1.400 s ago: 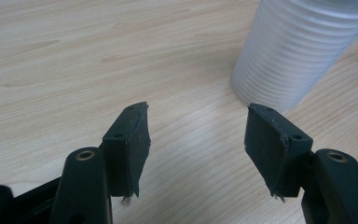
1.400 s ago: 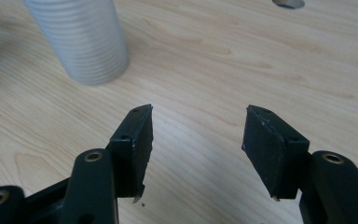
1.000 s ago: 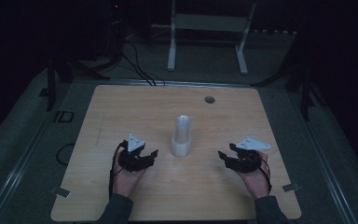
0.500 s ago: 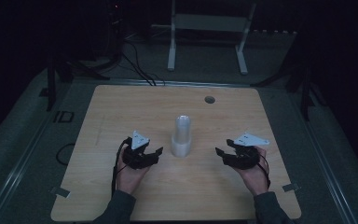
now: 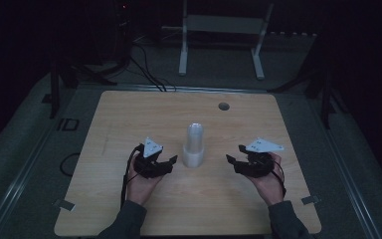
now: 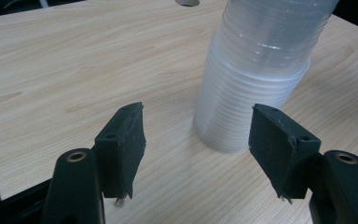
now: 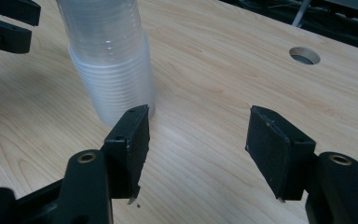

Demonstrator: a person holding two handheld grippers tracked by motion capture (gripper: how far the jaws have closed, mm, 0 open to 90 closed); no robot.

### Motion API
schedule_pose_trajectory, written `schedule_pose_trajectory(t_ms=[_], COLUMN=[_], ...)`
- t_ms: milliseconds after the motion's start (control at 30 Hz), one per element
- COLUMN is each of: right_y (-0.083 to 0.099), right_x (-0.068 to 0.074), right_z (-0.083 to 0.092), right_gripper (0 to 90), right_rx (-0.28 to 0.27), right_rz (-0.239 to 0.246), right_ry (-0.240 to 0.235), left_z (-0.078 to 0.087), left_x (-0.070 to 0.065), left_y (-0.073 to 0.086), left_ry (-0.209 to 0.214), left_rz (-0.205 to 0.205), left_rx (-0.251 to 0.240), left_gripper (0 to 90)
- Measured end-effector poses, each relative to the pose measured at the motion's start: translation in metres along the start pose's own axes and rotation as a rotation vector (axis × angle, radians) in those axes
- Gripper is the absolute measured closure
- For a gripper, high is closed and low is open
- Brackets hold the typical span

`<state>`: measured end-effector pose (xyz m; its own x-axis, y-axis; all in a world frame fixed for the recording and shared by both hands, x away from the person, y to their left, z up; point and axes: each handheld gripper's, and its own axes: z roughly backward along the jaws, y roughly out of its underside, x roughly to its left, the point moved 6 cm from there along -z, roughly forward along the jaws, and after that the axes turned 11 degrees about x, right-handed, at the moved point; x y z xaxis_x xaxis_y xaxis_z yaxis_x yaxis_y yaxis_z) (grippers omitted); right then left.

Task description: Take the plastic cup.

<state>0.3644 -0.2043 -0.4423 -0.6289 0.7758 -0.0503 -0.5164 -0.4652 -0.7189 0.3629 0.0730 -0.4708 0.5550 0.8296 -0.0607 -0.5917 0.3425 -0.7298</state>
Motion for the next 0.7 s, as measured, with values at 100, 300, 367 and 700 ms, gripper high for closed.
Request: schedule_pose_trajectory(t_ms=[100,300,367,700], right_y=[-0.004,-0.011,-0.013,-0.025], right_x=[0.001,0.004,0.005,0.009], right_z=[0.000,0.001,0.001,0.002], right_gripper=[38.9,38.6,38.5,34.1], right_rx=[-0.004,-0.013,-0.014,-0.031], right_rz=[0.004,0.013,0.014,0.020], right_ry=[-0.003,-0.009,-0.009,-0.012], left_z=[-0.001,-0.002,-0.002,-0.004], left_x=[-0.002,-0.005,-0.006,-0.012], left_y=[-0.002,-0.007,-0.009,-0.016], left_ry=[0.004,0.012,0.015,0.048], left_rz=[-0.003,-0.014,-0.014,-0.023], left_rx=[-0.002,-0.006,-0.012,-0.031], left_gripper=[34.2,32.9,32.8,27.3])
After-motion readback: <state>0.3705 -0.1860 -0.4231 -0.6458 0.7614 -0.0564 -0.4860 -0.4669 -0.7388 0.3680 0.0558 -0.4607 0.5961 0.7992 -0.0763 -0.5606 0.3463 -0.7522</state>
